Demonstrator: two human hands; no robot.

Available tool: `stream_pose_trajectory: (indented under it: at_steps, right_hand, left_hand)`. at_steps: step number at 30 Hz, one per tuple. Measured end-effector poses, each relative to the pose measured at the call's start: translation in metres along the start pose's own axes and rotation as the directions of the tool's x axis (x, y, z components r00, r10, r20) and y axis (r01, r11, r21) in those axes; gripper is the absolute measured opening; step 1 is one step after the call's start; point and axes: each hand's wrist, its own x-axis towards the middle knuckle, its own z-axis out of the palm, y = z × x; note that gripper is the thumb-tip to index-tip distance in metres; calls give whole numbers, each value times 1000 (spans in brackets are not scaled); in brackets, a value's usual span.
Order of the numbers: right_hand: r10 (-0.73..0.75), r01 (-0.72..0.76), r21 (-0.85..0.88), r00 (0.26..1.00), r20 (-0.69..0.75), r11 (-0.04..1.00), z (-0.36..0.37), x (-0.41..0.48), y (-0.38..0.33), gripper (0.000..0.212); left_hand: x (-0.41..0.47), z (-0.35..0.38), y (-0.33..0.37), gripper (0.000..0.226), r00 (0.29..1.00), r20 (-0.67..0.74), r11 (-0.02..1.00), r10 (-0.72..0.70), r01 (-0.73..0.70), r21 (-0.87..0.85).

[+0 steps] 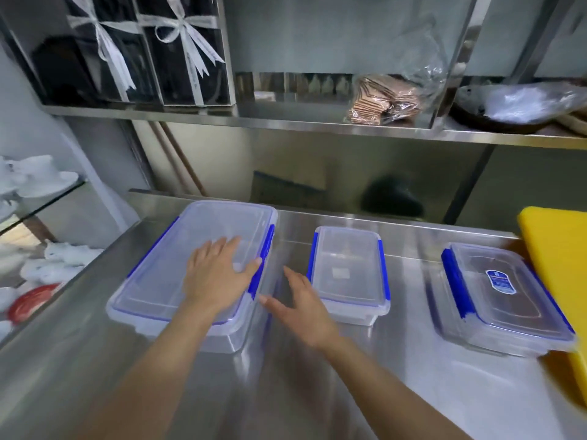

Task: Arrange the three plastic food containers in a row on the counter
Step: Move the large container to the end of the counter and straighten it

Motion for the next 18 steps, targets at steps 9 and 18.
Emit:
stream_pose_trajectory:
  at_steps: [9, 18]
  right_hand:
    - [23, -63, 179, 976, 216, 982, 74, 20, 1, 128]
    - [75, -100, 105, 973, 220, 990, 63, 15, -7, 118]
  left_hand:
    - [-10, 7, -41, 75, 981, 171, 985, -86, 58, 161]
    - [-12, 12, -41, 74, 988, 131, 979, -75, 48, 196]
